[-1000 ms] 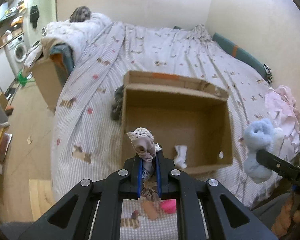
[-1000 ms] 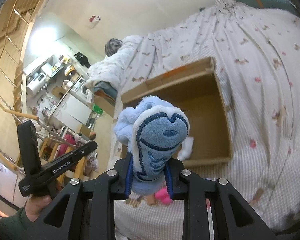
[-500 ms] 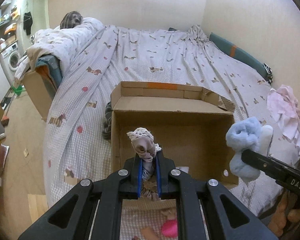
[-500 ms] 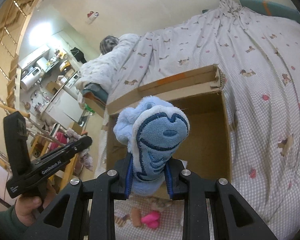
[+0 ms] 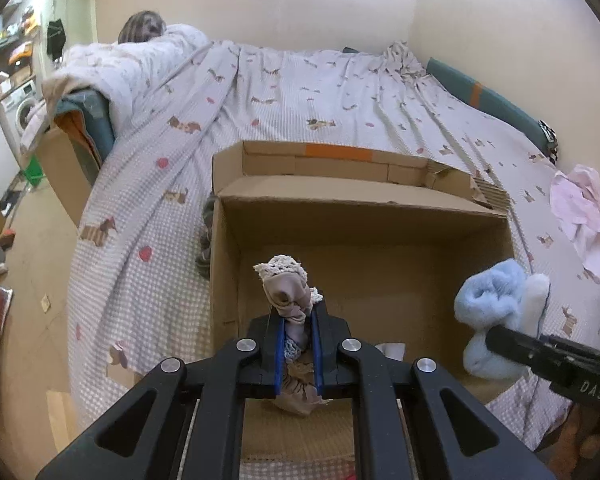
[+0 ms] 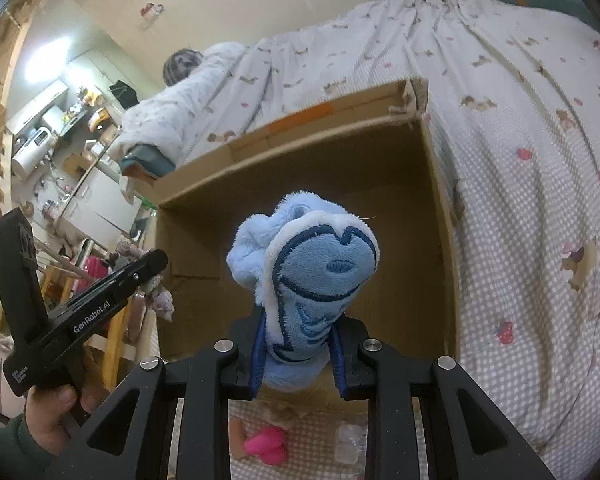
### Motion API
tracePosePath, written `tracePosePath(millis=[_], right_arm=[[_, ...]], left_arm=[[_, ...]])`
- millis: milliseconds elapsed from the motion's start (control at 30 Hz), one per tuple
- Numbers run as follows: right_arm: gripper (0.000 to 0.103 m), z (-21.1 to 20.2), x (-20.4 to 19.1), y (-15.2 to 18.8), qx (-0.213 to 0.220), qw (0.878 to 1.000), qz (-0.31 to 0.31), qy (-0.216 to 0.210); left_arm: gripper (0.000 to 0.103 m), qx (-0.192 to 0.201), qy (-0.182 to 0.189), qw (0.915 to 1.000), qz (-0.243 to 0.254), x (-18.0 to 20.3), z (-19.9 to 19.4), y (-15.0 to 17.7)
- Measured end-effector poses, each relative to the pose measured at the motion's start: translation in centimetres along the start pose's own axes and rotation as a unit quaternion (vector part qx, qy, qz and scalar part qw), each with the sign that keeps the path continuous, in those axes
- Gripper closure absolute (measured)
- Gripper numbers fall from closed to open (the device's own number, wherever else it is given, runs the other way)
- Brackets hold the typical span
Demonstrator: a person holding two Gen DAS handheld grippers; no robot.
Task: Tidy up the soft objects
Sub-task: 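Carry the blue plush toy and lace cloth over the box with both grippers, then open both grippers to drop the plush toy and lace cloth into the box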
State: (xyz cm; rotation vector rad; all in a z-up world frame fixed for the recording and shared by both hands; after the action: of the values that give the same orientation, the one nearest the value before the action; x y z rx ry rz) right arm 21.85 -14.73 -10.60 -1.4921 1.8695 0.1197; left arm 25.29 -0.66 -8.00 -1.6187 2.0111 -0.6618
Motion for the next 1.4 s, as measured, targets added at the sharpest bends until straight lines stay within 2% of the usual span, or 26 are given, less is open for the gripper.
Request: tracePosePath(millis=[100, 300, 533, 1000, 1133, 1200, 1233, 1333, 1367, 1400], right_arm=[[0.074, 0.8, -0.2, 0.0, -0.005, 1.000, -0.010, 0.016], [0.073, 2.7, 0.2, 0.8, -0.031, 0.998, -0.018, 0.042], [0.072, 3.9, 0.4, 1.4, -0.047, 0.996, -0.029, 0.064], [0.071, 4.0, 0.2, 1.5, -0.047, 0.996, -0.031, 0.068], [0.069, 3.9, 0.2, 1.3, -0.042, 0.996, -0.031, 0.068], [0.066, 3.9, 0.3, 1.3, -0.042, 0.996, -0.029, 0.067], [0.061, 3.8, 0.4, 1.3, -0.042, 0.997, -0.027, 0.067], [0.058, 3.7, 0.4, 1.1, -0.037, 0.997, -0.026, 0.065], [0.057, 3.6, 0.5, 1.1, -0.035, 0.997, -0.026, 0.066], [0.051, 3.5, 0.5, 1.0, -0.033, 0.997, -0.025, 0.065]], left_arm=[[0.093, -0.010, 0.000, 0.9999, 0.000, -0.2, 1.0, 0.6], [0.093, -0.032, 0.027, 0.9990, -0.011, 0.4, 2.1, 1.5], [0.093, -0.033, 0.022, 0.9992, 0.006, 1.4, 2.3, 1.6], [0.090, -0.042, 0.026, 0.9987, 0.015, 1.9, 2.5, 2.1], [0.079, -0.041, 0.024, 0.9987, 0.017, 1.9, 2.5, 2.0], [0.078, -0.038, 0.024, 0.9988, 0.017, 1.9, 2.3, 2.0], [0.077, -0.038, 0.023, 0.9988, 0.018, 1.9, 2.3, 2.0], [0.075, -0.039, 0.023, 0.9988, 0.017, 1.9, 2.3, 1.9], [0.070, -0.039, 0.023, 0.9989, 0.016, 1.9, 2.3, 1.9], [0.066, -0.039, 0.022, 0.9989, 0.015, 1.8, 2.2, 1.9]])
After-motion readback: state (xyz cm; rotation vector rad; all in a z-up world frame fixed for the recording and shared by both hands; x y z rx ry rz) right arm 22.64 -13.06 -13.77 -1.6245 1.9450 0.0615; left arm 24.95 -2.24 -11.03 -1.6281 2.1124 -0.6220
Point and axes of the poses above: each gripper's, at about its wrist camera, not at the fingertips, and z roughly the way its jaws point, x to its right, y to its underside, the point moved 8 cm from there along z, roughly the way its jaws point, and after that the axes turned 13 degrees about z, right-handed, at the moved point
